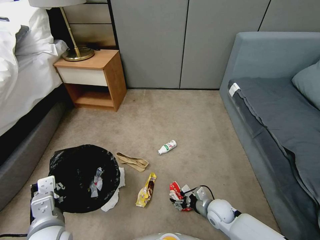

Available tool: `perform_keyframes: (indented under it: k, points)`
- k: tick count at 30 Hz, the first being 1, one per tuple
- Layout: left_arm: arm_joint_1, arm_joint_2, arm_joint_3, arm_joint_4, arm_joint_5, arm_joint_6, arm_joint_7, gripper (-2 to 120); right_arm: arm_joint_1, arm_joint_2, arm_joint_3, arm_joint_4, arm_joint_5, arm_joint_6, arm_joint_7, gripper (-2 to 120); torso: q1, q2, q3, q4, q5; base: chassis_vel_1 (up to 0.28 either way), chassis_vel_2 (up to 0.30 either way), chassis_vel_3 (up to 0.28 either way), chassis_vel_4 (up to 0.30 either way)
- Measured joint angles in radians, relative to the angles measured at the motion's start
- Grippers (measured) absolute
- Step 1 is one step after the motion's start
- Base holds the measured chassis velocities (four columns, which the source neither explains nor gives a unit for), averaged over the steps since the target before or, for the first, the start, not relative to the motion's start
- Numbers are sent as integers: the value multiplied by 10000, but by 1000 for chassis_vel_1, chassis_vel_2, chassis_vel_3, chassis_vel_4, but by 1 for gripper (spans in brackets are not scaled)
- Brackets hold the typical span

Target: Pick up the trash bin, then pick up the garbage from the floor and place it into the trash bin.

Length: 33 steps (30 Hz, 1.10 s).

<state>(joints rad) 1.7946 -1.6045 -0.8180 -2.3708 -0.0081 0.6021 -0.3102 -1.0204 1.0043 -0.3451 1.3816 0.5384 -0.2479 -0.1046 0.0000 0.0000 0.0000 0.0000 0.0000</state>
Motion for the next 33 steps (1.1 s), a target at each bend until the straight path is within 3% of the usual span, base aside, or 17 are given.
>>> perform_keyframes:
  k: [2,4,8,10,16,28,30,31,33]
  points:
    - [-9,-5,6,10,2,0,0,1,0,-2,0,6,-18,22,0,53,0,0,0,0,0,0,0,0,0]
    - [-46,-11,26,39,4,0,0,1,-5,-19,7,10,-72,129,12,42,1,0,0,0,0,0,0,0,0]
    - [-72,-10,30,60,5,0,0,1,-9,-36,16,18,-85,167,23,36,1,0,0,-1,-1,0,0,0,0]
    - [-102,-10,46,101,8,0,-1,1,-12,-62,49,31,-146,258,26,21,0,0,0,-1,-1,0,0,0,0]
    - [-120,-17,79,113,18,0,0,1,2,-46,70,33,-222,384,3,1,0,0,0,0,1,0,0,0,0]
    - [-143,10,67,145,21,1,-1,1,-11,217,698,853,-639,1388,520,0,0,0,0,-1,0,0,0,0,0]
    - [-157,12,63,177,20,0,-1,1,20,382,1025,1561,-580,2404,379,0,0,0,0,-2,-2,0,0,0,0]
    - [-157,12,63,177,20,0,-1,1,20,382,1025,1561,-580,2404,379,0,0,0,0,-2,-2,0,0,0,0]
    - [-181,-8,86,197,22,4,0,1,237,642,1231,2507,-449,3672,-230,0,0,0,0,1,-1,0,0,0,0]
